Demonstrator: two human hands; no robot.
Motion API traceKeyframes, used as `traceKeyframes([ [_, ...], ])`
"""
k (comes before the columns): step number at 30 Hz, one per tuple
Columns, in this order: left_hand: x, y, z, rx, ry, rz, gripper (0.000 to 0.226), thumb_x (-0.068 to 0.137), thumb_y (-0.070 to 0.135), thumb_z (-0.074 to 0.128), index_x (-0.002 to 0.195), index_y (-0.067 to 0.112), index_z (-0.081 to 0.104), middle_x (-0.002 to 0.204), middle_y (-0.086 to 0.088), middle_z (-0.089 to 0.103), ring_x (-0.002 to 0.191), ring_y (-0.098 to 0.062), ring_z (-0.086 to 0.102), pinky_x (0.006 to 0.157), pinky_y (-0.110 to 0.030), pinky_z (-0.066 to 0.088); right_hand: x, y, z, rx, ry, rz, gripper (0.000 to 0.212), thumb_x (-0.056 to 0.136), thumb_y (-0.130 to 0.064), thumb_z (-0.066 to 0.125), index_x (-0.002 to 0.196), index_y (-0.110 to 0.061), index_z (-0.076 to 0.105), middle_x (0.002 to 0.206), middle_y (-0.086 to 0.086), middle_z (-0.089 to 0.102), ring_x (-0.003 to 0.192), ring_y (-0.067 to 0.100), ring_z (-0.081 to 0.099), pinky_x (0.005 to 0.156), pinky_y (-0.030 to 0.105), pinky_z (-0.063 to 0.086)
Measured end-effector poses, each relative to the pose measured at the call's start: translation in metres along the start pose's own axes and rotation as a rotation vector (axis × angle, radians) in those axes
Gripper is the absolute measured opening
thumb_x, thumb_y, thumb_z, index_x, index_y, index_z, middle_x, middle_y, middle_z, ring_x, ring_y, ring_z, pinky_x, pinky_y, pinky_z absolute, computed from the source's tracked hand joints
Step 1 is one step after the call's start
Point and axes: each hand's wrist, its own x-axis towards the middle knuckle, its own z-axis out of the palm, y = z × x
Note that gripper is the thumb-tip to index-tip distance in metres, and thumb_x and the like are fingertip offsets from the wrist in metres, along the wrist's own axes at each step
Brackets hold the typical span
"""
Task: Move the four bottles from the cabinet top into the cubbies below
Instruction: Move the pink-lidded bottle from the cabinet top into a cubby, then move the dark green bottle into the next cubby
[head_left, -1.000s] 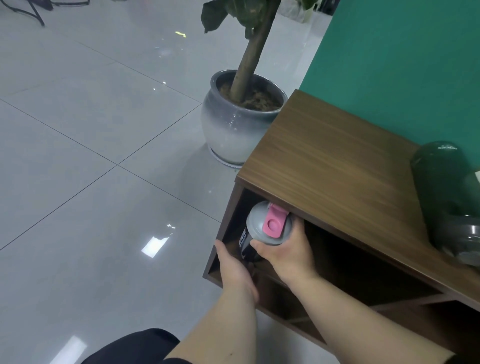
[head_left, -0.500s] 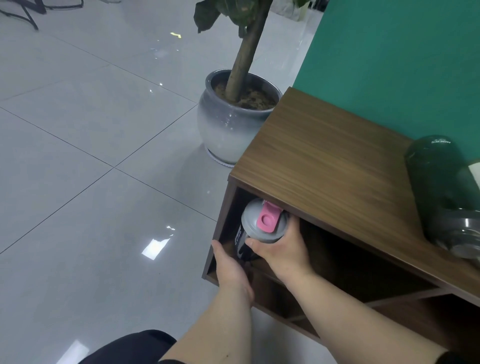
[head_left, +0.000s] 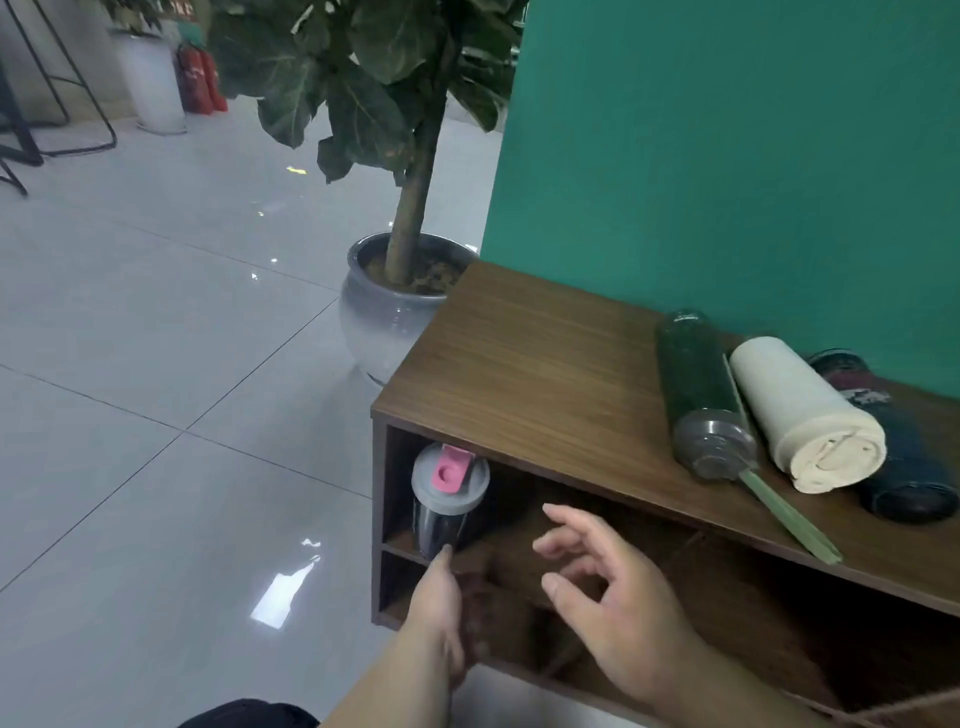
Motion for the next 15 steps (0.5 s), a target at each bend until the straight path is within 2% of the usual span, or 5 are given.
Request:
traceKeyframes([
  [1, 0.001, -0.003, 0.005, 0.006, -0.003, 0.024, 0.058, 0.100, 0.053, 0.037, 0.121, 0.007, 0.067, 0.085, -0.019, 0.080, 0.059, -0.032, 0.074, 0.060, -0.029, 0.061, -0.002, -0.011, -0.017, -0.081, 0.112, -0.111, 0.050, 0.079, -0.015, 0.073, 0.119, -0.043, 0.060, 0.108, -0.021, 0.070, 0.103, 0.007, 0.064, 0.090, 0.011, 0.044],
  [2, -0.006, -0.005, 0.011, 0.007, -0.022, 0.054, 0.059, 0.099, 0.055, 0.039, 0.120, 0.010, 0.070, 0.089, -0.016, 0.078, 0.063, -0.029, 0.070, 0.051, -0.020, 0.038, -0.002, -0.021, -0.035, -0.167, 0.230, -0.201, 0.047, 0.079, -0.017, 0.073, 0.117, -0.041, 0.061, 0.106, -0.022, 0.068, 0.106, 0.003, 0.061, 0.091, 0.009, 0.040],
  [5, -0.015, -0.012, 0.028, 0.023, -0.093, 0.069, 0.062, 0.099, 0.059, 0.035, 0.120, 0.011, 0.067, 0.120, -0.016, 0.071, 0.108, -0.031, 0.064, 0.093, -0.044, 0.043, 0.011, -0.032, -0.084, -0.389, 0.494, -0.208, 0.054, 0.079, -0.019, 0.078, 0.130, -0.022, 0.058, 0.122, -0.016, 0.056, 0.123, 0.009, 0.046, 0.104, 0.019, 0.031],
  [10, -0.043, -0.022, 0.037, 0.047, -0.183, 0.104, 0.060, 0.099, 0.060, 0.033, 0.116, 0.013, 0.066, 0.120, -0.014, 0.072, 0.113, -0.031, 0.065, 0.086, -0.040, 0.046, 0.045, -0.019, -0.121, -0.631, 0.422, 0.134, 0.091, 0.077, -0.051, 0.074, 0.152, -0.022, 0.031, 0.153, 0.008, 0.039, 0.141, 0.030, 0.037, 0.116, 0.046, 0.035],
  [15, -0.057, -0.032, 0.028, 0.071, -0.136, 0.127, 0.061, 0.097, 0.060, 0.037, 0.116, 0.011, 0.067, 0.118, -0.014, 0.073, 0.106, -0.031, 0.067, 0.078, -0.037, 0.047, 0.054, -0.014, -0.115, -0.661, 0.311, 0.220, 0.081, 0.081, -0.040, 0.067, 0.152, -0.028, 0.030, 0.154, 0.005, 0.034, 0.116, 0.033, 0.062, 0.085, 0.041, 0.055],
])
